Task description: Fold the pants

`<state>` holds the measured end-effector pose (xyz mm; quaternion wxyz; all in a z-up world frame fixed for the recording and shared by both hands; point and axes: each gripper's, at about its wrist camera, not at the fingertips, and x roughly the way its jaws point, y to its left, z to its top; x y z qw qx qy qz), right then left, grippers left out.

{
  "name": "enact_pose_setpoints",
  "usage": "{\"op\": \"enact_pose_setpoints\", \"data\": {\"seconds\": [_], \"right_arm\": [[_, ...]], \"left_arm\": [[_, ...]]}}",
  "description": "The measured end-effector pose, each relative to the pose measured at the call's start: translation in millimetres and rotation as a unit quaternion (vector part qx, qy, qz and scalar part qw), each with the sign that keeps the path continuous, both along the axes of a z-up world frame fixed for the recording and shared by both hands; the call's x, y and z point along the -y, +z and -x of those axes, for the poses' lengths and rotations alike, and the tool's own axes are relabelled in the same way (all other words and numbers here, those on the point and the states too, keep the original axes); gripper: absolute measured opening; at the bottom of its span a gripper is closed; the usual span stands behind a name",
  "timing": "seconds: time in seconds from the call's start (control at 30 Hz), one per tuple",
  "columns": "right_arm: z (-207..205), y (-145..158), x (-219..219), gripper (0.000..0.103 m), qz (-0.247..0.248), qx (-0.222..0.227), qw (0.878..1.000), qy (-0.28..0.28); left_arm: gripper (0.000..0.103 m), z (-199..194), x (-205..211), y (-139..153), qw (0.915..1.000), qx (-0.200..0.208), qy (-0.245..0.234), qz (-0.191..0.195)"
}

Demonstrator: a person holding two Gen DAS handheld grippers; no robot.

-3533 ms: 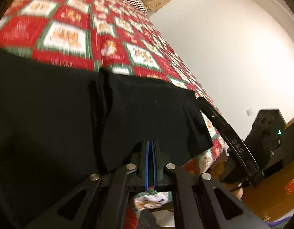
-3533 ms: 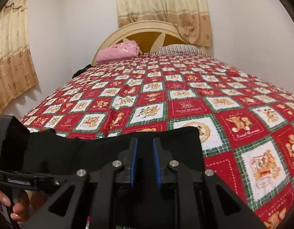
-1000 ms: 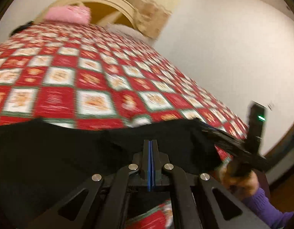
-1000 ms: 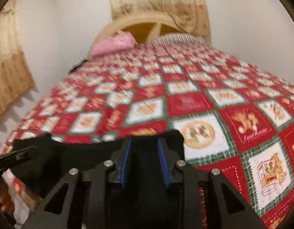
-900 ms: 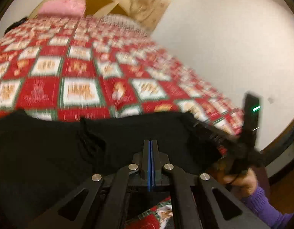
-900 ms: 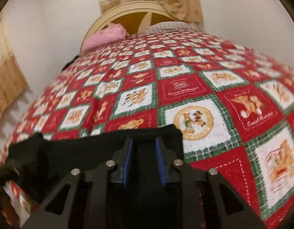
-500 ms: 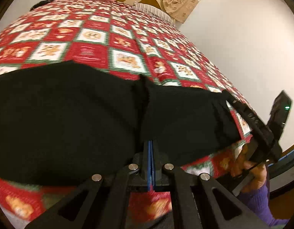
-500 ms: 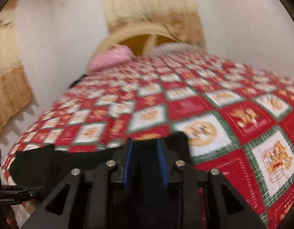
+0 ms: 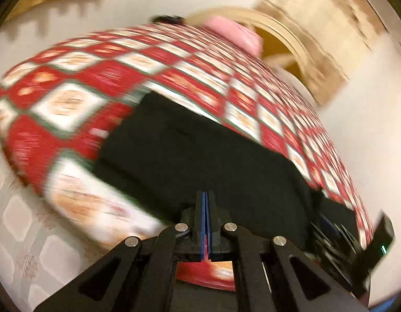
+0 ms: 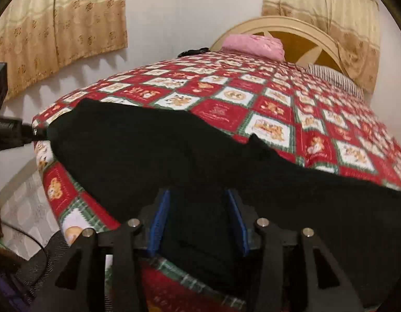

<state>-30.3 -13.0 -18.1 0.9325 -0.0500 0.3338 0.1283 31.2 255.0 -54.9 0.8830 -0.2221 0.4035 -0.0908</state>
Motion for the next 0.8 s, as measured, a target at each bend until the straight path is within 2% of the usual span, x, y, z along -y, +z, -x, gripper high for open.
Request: {"op": "enact_pose_setpoints", "data": {"seconds": [0.1,0.17,0.3,0.43,0.53,0.6,0.7,0.77,0.8], "right_arm": [[17,21,13,0.050,-0.052,0.030,0.998,-0.002],[22,29,17,0.050,-0.067,0.044,0.997,-0.013],[18,27,15,0.050,-0.098,0.032,0.994,-0.026],[13,23,17,0.050,-0.113,0.014,0.993,-0.038],[14,24,21,0.050,-0.122,0.010,0.992,-0.041],[15,25,24,0.050,-0.124,0.011,0.991,-0.041],[18,27,25,0.051,-0.127,0.017,0.991,-0.042],[18,27,25,0.051,-0.132,0.017,0.990,-0.042],[18,27,26,0.051,-0.133,0.016,0.990,-0.043]], "left_arm": [[0.001,-5,-30,-3,0.9984,0.005,0.040,0.039],[0.001,-10,-33,-6,0.9977,0.003,0.042,0.053],[0.001,-26,-24,-17,0.9970,-0.001,0.046,0.063],[0.001,-36,-28,-43,0.9865,-0.043,0.067,0.143],[0.001,-30,-34,-47,0.9800,-0.042,0.080,0.178],[0.001,-21,-34,-39,0.9805,-0.043,0.090,0.169],[0.001,-3,-32,-15,0.9896,0.012,0.102,0.101],[0.003,2,-35,-12,0.9885,0.029,0.109,0.101],[0.008,2,-36,-13,0.9884,0.024,0.115,0.096]]}}
